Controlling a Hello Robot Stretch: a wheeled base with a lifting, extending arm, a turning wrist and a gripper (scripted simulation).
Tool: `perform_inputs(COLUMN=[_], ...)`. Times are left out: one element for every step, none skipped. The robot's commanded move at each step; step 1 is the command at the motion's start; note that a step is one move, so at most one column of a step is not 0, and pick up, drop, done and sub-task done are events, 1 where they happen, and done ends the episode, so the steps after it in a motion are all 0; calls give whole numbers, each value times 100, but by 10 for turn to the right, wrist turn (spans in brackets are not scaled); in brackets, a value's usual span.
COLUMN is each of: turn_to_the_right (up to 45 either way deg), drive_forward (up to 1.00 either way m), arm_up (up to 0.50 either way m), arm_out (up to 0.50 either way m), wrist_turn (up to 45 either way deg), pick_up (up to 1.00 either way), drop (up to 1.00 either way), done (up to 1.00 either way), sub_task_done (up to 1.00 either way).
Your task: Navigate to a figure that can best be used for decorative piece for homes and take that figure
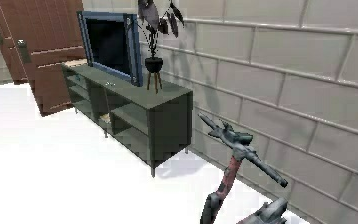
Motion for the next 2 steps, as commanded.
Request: perform_inputs(turn_to_the_right=[0,0], drive_forward=[0,0], arm_up=[0,0], arm_out=[0,0], wrist_turn=[450,390], pick_up=[0,0], drop=[0,0], done=[0,0], sub_task_done=[0,0])
